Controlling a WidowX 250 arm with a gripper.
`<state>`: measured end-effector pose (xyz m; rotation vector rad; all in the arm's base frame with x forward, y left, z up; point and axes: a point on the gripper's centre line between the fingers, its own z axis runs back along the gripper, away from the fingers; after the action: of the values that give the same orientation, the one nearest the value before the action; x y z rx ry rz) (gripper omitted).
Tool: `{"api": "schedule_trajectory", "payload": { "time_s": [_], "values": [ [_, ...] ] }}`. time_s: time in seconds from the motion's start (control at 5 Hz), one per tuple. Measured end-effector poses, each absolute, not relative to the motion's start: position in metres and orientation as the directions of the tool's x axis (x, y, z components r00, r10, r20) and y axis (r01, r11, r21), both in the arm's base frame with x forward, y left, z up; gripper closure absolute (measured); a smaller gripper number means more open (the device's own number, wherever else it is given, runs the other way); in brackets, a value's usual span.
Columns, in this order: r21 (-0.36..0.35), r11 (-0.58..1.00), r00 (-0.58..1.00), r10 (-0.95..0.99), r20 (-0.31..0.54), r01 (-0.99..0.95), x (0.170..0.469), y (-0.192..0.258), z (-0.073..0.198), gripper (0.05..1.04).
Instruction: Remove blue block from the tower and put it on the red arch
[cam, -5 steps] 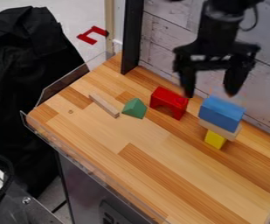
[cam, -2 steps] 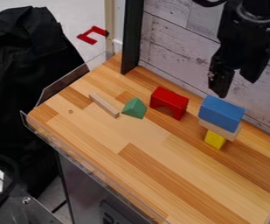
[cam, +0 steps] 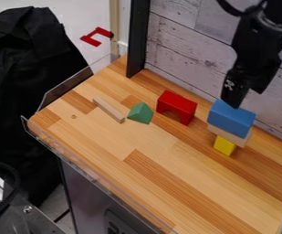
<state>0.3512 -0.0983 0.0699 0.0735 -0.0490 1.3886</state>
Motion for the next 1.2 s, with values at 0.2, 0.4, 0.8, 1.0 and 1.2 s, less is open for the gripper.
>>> {"api": "schedule_trajectory", "payload": {
  "time_s": [0.2,0.4,0.8,1.0,1.2],
  "values": [
    [0.056,0.139,0.142,0.988,0.055,-0.989,0.350,-0.097,0.063,0.084],
    [0.058,0.104,0.106,0.994,0.023,-0.993,0.349,-0.096,0.054,0.084],
    [0.067,0.045,0.044,0.999,-0.008,-0.997,0.349,-0.084,0.045,0.084],
    [0.080,0.025,0.025,1.000,-0.009,-0.997,0.350,-0.079,0.038,0.084],
    [0.087,0.027,0.025,1.000,-0.015,-0.996,0.350,-0.079,0.033,0.084]
  ]
}}
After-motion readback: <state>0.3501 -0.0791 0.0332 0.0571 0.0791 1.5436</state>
